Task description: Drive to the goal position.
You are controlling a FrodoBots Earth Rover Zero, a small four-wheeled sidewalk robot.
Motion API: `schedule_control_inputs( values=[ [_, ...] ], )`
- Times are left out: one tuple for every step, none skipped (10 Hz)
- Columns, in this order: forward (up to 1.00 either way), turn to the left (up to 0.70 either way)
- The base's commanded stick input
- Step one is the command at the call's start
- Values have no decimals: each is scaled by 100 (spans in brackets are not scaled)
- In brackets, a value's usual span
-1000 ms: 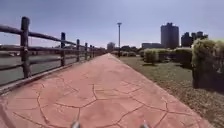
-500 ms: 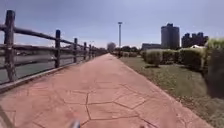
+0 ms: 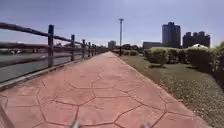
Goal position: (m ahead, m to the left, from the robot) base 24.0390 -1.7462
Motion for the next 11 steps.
schedule_control_inputs(
  values=[
    [85,0],
    [85,0],
    [85,0],
    [85,0],
    [85,0],
    [85,0],
    [85,0],
    [85,0],
    [85,0],
    [85,0],
    [85,21]
  ],
)
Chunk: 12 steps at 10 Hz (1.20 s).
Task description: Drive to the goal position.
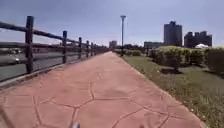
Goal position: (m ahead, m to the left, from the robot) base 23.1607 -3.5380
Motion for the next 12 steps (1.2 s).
schedule_control_inputs(
  values=[
    [85,27],
    [85,4],
    [85,0],
    [85,0],
    [85,0],
    [85,0],
    [85,0],
    [85,0],
    [85,0],
    [85,0],
    [85,0],
    [85,0]
  ],
)
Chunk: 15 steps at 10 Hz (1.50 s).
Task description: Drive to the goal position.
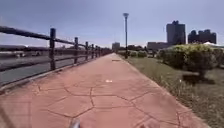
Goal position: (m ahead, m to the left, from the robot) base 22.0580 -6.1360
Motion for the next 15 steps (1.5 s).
schedule_control_inputs(
  values=[
    [85,0],
    [85,0],
    [85,0],
    [85,0],
    [85,0],
    [85,0],
    [85,0],
    [85,0],
    [85,0],
    [85,0],
    [85,0],
    [85,0],
    [85,0],
    [85,0],
    [85,0]
  ],
)
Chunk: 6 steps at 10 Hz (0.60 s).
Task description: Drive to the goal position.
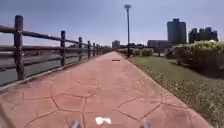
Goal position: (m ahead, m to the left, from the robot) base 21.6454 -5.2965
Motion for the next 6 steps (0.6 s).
schedule_control_inputs(
  values=[
    [85,0],
    [85,0],
    [85,0],
    [85,0],
    [85,0],
    [85,0]
  ],
)
